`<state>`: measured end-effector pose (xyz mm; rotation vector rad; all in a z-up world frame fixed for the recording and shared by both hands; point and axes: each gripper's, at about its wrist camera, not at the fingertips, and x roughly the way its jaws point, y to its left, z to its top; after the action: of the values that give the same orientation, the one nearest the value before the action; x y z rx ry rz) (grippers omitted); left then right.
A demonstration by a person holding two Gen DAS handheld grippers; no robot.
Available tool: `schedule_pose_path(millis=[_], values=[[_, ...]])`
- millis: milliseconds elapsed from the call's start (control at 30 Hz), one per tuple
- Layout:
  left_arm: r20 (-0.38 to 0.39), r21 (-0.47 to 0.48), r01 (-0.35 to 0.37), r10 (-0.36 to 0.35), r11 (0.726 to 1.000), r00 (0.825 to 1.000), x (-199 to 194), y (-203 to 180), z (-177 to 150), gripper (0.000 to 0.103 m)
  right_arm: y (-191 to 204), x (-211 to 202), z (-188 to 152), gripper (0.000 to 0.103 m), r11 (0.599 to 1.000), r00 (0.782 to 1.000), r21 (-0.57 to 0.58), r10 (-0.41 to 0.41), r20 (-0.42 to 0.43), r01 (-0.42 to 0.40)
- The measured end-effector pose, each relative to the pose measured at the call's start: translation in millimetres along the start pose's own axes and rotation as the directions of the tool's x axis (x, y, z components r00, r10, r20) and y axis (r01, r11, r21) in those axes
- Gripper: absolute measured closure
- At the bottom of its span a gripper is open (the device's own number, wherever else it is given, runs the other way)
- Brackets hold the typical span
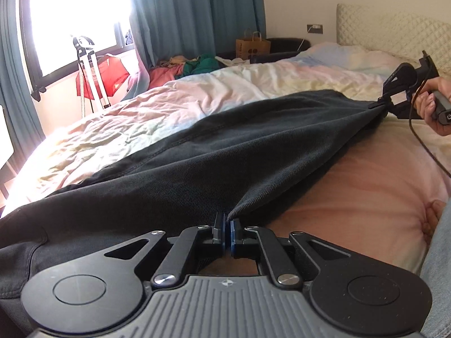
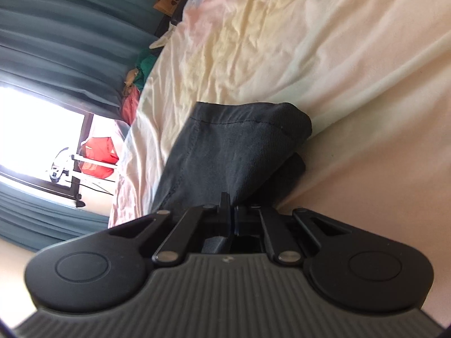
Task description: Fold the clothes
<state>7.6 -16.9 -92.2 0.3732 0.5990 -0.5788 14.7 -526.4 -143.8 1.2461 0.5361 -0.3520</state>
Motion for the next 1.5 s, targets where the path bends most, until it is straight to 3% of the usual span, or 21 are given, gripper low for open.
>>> schedule_pose_path(millis=[233,333,367,400,500,633,733,833,1067,1233,1333,1500], values=[[-0.059,-0.06,0.001,-0.005,0.998,0.998,5,5,-7,0.09,-25,-16,0,0.094,0.985,0.999,0.169,0.033,0.016,-0.035],[-0.06,-0.096,0.007,-0.013,0.995,0.998,3,8,-7,0.068,-29,-23,-2,0.093,0.977,1.0,0.214,0.015,0.016,-0.018],[-0.058,-0.108,0.009,-0.015,0.994,0.998,1,9,-6,0.054,-28,-25,-3,0.093,0.977,1.0,0.21,0.014,0.015,-0.017],[-0.043,-0.118,0.009,-0.014,0.993,0.999,-2,10,-5,0.046,-27,-26,-4,0.089,0.978,1.0,0.207,0.013,0.013,-0.015],[0.017,-0.148,0.004,-0.001,0.989,1.0,-12,12,-2,0.041,-22,-31,-6,0.063,0.982,1.0,0.191,-0.011,0.017,0.007],[0.126,-0.186,-0.021,0.045,0.982,0.991,-25,15,4,0.022,-22,-29,-2,0.051,0.983,1.0,0.183,0.001,0.031,-0.007],[0.158,-0.238,-0.057,0.097,0.97,0.983,-28,21,8,0.022,-29,-12,1,0.05,0.979,0.999,0.205,0.017,-0.03,-0.01],[0.137,-0.286,-0.062,0.105,0.956,0.985,-25,28,10,0.022,-40,9,5,0.049,0.959,0.993,0.279,0.081,-0.088,-0.053],[0.073,-0.357,-0.103,0.138,0.928,0.988,-7,41,9,0.022,-58,36,13,0.051,0.917,0.981,0.368,0.187,-0.05,-0.156],[0.047,-0.413,-0.124,0.157,0.902,0.986,0,52,7,0.022,-40,31,18,0.048,0.9,0.943,0.289,0.33,0.04,-0.327],[0.011,-0.423,-0.15,0.171,0.894,0.985,5,56,5,0.022,-32,32,18,0.049,0.923,0.949,0.224,0.314,0.033,-0.314],[-0.039,-0.413,-0.185,0.185,0.892,0.982,13,57,0,0.022,-43,46,17,0.05,0.94,0.971,0.254,0.237,-0.01,-0.227]])
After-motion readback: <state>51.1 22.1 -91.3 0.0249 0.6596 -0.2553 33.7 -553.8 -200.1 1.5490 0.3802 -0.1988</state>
